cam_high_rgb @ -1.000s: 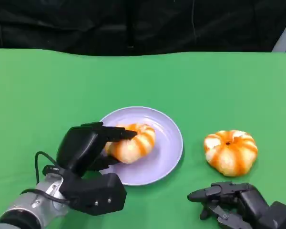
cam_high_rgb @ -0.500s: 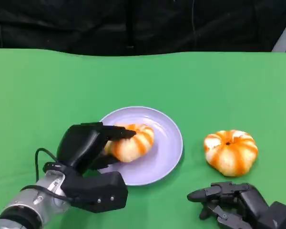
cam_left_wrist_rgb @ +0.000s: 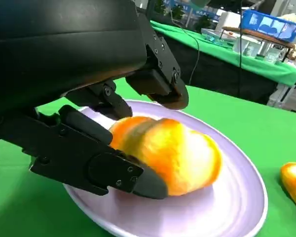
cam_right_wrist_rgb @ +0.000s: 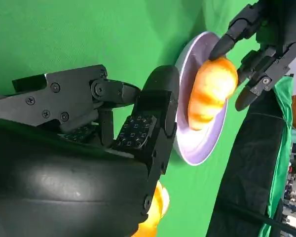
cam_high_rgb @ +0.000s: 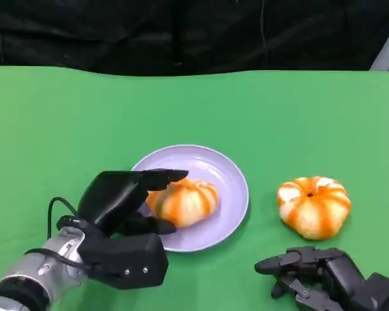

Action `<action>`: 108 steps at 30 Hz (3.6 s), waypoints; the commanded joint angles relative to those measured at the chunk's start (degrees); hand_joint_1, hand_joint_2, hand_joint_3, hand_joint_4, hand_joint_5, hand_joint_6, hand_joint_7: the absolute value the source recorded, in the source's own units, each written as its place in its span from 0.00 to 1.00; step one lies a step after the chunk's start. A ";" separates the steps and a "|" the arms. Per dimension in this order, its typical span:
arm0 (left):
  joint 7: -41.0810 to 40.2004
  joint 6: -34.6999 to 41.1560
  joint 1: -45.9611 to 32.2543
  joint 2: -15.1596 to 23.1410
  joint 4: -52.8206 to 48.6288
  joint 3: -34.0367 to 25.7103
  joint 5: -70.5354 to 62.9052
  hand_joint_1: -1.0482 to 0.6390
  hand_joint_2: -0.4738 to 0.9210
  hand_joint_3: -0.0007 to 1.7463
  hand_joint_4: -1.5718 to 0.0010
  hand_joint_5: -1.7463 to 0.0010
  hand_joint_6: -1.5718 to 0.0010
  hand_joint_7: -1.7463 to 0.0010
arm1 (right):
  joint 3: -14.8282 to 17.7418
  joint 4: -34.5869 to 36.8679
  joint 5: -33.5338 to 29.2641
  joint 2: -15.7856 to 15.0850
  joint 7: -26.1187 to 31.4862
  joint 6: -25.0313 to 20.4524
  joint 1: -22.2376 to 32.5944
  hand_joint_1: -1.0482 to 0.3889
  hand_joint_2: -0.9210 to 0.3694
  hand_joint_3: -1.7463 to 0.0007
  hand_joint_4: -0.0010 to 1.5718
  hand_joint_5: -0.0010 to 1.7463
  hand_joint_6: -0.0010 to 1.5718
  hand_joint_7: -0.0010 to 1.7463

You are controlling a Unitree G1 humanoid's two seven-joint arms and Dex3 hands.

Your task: Grasp the bread from the table and place it into the plate.

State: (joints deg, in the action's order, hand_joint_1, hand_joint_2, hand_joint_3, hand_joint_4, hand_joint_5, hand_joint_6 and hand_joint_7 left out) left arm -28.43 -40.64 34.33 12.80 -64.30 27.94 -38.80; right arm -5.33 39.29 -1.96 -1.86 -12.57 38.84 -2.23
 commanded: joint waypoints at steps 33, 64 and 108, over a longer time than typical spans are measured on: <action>15.50 -16.71 -6.12 -0.69 3.09 -14.36 20.44 0.02 1.00 0.39 0.74 0.99 0.86 0.99 | 0.31 0.51 0.14 -0.33 -0.29 -0.49 0.50 0.69 0.00 0.78 0.50 0.70 0.76 0.08; 47.74 -17.91 -16.88 -6.77 9.07 -34.25 53.02 0.11 1.00 0.29 0.60 0.98 0.79 0.99 | 0.66 0.83 0.67 -0.68 -1.51 -0.31 0.56 0.69 0.00 0.78 0.51 0.68 0.75 0.08; 56.91 -14.43 -27.44 -11.99 10.02 -40.35 55.44 0.40 1.00 0.17 0.53 0.98 0.67 0.98 | 0.98 2.24 1.20 -1.11 -2.15 0.51 -0.23 0.69 0.00 0.77 0.49 0.73 0.75 0.10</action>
State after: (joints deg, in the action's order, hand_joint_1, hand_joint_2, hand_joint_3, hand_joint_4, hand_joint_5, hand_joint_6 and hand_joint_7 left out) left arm 30.76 -54.30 7.46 0.45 -54.65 -11.86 18.09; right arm -4.96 40.74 -0.62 -1.97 -14.83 39.65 -2.63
